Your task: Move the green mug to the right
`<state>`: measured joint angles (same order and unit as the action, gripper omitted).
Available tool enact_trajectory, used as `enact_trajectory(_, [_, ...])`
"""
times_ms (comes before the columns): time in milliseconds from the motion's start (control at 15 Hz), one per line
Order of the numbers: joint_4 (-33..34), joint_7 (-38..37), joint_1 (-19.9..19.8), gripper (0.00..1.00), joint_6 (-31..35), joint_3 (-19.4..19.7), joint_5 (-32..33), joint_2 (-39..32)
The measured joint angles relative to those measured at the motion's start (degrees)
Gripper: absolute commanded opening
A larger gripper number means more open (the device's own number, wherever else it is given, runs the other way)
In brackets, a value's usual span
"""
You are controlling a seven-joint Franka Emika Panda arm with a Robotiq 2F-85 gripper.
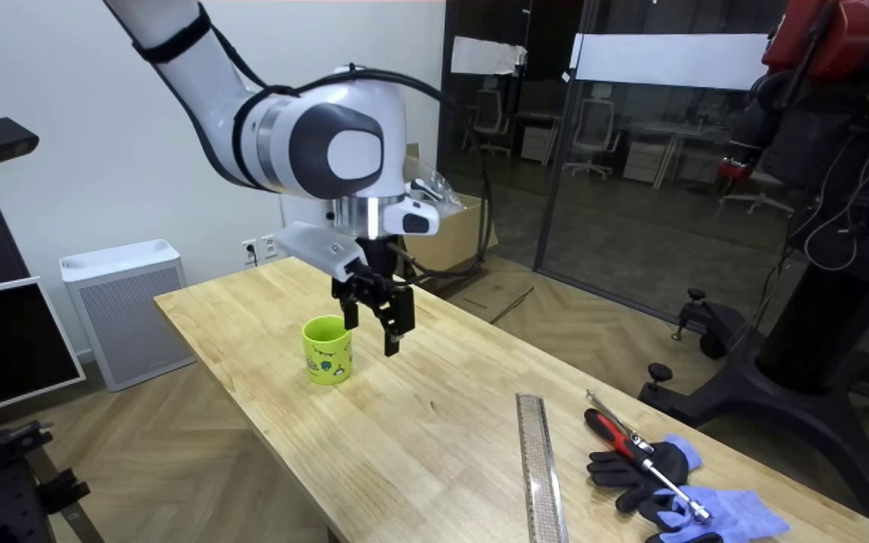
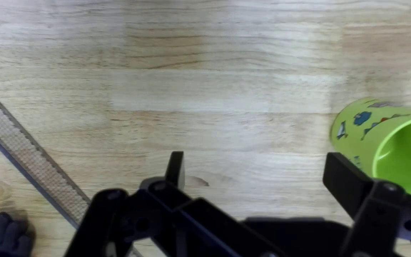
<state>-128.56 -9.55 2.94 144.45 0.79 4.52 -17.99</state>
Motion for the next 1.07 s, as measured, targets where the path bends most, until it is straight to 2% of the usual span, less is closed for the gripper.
enact_trajectory(200, [0.0,0.7,2.6,1.0,0.3,-2.0,0.5,-0.8])
enact_trajectory(467, [0.5,1.0,4.8,1.0,1.8,-2.4,4.3,-2.6])
enact_trajectory(1067, [3.6,6.1,4.8,1.0,4.3,-0.9,7.9,-7.7])
